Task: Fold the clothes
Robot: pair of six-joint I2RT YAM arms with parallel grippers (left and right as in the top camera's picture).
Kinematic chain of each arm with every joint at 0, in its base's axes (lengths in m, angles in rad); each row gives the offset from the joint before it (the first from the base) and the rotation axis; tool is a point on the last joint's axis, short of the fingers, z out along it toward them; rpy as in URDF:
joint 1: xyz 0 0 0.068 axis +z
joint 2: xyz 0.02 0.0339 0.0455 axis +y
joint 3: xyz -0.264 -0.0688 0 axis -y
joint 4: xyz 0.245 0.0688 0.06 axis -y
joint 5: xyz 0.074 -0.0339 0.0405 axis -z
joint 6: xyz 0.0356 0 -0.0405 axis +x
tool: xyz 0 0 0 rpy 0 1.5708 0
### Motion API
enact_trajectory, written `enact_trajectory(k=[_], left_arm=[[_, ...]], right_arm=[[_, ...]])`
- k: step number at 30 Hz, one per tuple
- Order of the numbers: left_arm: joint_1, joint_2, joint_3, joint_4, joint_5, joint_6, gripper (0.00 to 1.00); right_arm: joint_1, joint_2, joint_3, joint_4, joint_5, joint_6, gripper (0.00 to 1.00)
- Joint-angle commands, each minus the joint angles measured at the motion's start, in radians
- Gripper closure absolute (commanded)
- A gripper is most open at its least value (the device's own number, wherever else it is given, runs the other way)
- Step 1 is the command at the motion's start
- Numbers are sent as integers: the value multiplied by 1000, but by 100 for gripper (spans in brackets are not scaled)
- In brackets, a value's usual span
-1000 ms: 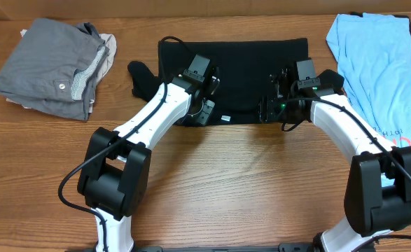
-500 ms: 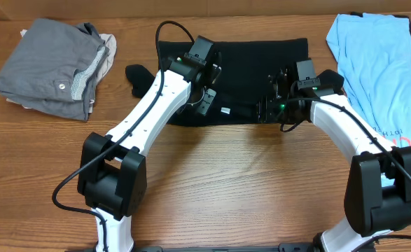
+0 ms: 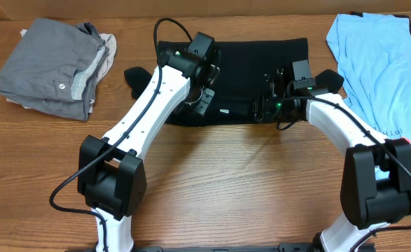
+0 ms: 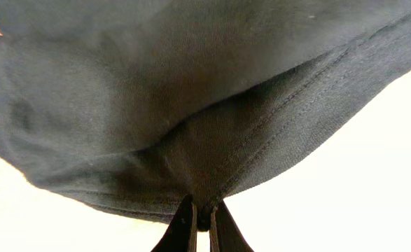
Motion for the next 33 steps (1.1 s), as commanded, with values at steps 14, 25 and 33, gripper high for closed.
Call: enact_trajectory(k=[14,25,33], left_arm=[[-17,8,125,-39,5,-2,96],[-18,8,125,-29,2,-2,96],[-14,1,129,-64,-25,-3,96]], right_arm=[[10,50,-6,129,-8,37,27],[9,97,-2,173,-19,90,81],[-10,21,29,93,-19,108,96]])
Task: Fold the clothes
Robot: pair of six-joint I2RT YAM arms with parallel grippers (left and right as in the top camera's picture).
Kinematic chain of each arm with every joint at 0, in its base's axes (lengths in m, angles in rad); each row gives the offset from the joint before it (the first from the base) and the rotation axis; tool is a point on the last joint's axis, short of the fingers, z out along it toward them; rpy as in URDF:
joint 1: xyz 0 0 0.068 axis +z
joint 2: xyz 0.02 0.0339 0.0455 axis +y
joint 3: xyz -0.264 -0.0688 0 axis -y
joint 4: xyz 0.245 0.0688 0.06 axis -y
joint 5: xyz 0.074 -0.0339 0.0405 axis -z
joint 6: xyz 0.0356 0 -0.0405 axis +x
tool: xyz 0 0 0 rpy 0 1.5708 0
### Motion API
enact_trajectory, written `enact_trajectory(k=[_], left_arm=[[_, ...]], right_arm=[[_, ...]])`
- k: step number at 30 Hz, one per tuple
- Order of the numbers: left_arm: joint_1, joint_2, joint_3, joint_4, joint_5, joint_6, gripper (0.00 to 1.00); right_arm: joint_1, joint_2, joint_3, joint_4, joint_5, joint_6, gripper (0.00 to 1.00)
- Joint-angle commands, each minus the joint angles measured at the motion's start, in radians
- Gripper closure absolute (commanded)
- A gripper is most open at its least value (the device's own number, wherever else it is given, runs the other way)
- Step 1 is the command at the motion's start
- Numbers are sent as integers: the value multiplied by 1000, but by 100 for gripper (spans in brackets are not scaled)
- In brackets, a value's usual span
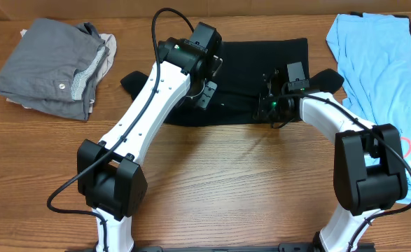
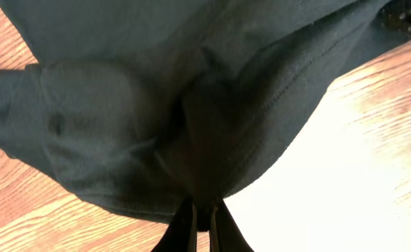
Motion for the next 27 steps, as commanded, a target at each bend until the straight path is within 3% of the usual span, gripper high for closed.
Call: enact_trajectory(k=[1,8,27], left_arm=[[-5,-1,29,-19,-19,-3,96],[-28,-18,34,-70,-8,-9,96],[-154,-18,6,-412,-7,-327,96]], right_arm=[[-13,-96,29,-25,-5,10,96],[-13,-218,29,-126,-5,6,96],[-64,-295,29,-376,1,8,96]])
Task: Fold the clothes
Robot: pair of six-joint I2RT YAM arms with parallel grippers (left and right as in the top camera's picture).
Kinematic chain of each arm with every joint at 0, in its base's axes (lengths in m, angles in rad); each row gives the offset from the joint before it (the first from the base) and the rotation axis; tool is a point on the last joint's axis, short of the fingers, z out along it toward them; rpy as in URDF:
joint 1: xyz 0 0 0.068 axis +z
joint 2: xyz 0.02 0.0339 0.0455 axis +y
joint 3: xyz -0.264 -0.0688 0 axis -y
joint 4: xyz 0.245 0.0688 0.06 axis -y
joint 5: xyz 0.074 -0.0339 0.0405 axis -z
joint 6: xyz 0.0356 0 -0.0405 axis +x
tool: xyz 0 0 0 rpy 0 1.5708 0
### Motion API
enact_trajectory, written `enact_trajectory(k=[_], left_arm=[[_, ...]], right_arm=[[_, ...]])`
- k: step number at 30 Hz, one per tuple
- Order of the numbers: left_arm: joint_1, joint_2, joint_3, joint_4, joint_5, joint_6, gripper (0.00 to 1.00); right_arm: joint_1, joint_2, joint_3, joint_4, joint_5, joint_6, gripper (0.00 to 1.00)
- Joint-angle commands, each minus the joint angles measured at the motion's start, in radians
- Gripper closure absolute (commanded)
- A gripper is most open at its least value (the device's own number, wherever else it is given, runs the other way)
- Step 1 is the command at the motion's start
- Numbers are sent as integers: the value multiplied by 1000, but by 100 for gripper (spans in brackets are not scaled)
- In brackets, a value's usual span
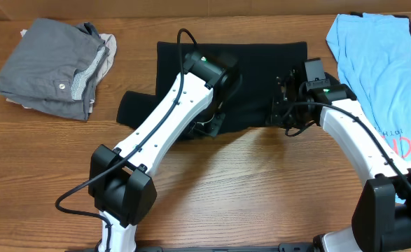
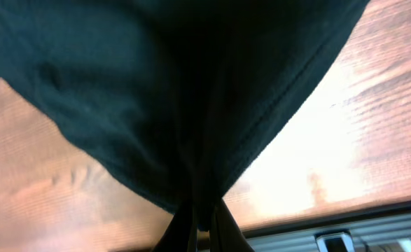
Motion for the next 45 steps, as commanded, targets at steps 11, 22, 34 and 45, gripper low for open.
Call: enact_trajectory(k=[11,22,34,45], left_arm=[[-88,-18,-115,43,29,-113,96],[-85,-19,-79,28,32,-113,96],[-103,-30,130,5,95,-89,96],[-112,-30,241,-10,91,-68,96]], right_arm=[[-61,-28,2,-100,-79,-77,55],[-45,-27,-194,148,-175,-48,41],[22,17,-250,328,-198,8,27],[45,110,-250,413,-198,34,23]])
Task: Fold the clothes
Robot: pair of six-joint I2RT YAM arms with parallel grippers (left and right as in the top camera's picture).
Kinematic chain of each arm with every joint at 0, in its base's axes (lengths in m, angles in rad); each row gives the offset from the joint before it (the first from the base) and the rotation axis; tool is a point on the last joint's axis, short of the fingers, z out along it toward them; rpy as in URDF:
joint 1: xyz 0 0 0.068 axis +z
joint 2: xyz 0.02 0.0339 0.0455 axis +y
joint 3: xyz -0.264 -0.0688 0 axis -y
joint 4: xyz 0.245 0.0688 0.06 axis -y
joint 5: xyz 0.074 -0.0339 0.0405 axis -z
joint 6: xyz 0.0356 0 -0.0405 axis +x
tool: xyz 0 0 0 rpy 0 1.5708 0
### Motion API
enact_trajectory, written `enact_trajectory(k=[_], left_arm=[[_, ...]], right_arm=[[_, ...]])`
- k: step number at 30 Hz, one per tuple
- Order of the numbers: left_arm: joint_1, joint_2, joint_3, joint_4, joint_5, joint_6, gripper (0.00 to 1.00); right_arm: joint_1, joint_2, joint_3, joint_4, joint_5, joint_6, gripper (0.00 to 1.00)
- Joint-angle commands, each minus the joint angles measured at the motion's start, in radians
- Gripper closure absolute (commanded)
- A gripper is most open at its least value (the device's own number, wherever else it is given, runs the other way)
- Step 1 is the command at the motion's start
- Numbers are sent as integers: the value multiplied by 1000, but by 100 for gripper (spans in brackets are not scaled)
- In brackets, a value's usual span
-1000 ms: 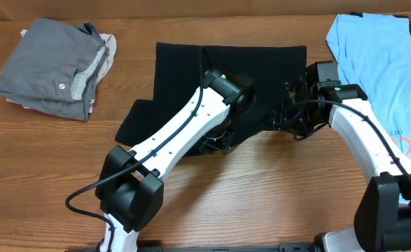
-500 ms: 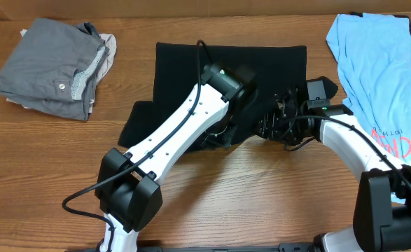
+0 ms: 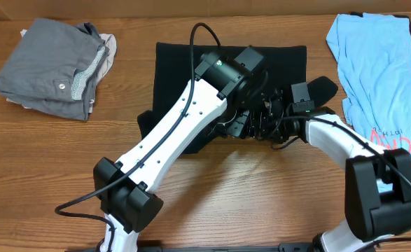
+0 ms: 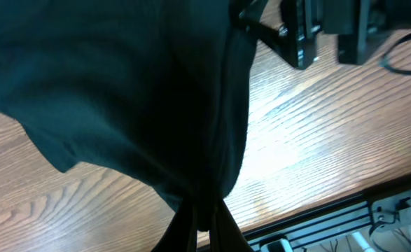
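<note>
The black garment [image 3: 184, 70] lies spread at the table's back centre. Its lower part is gathered up toward my two grippers. My left gripper [image 3: 241, 124] has reached across to the right and is shut on a bunched fold of the black fabric [image 4: 121, 84]. In the left wrist view the fold hangs from the closed fingertips [image 4: 204, 222] above the wood. My right gripper [image 3: 267, 120] sits right beside it at the garment's lower right, its dark body [image 4: 324, 28] also showing in the left wrist view. Its jaws are hidden against the black cloth. A black sleeve [image 3: 324, 87] pokes out to the right.
A pile of folded grey clothes [image 3: 51, 66] sits at the back left. A light blue shirt [image 3: 380, 63] lies spread along the right edge. The wooden table [image 3: 212, 196] stretches bare toward the front edge, where a metal rail [image 4: 331, 224] shows.
My left gripper has moved to the right with the black fabric, now close beside the right gripper. The right gripper has shifted slightly left. The garment's left sleeve has been dragged rightward.
My left gripper was shut on the garment's lower left hem and the right gripper was at its lower right. The left then held the hem lifted, then stood nearer the front edge with it, and is now carried across to the right side.
</note>
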Motion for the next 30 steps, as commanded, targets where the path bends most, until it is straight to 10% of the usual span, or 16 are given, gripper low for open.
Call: enact_trajectory(k=[1,9,16,30], left_arm=[[-8,-29,51,-2,15,21,96],[-8,-29,69,2,15,21,96],[-7,-29,69,2,11,21,96],[-7,-29,43,-39,-63,19,96]], right_arm=[[5,19,-6,14,-6,8,22],[5,22,-6,87,-6,7,29],[8,22,-6,84,-14,9,96],[-106,-248,-6,-360,74,-26,96]])
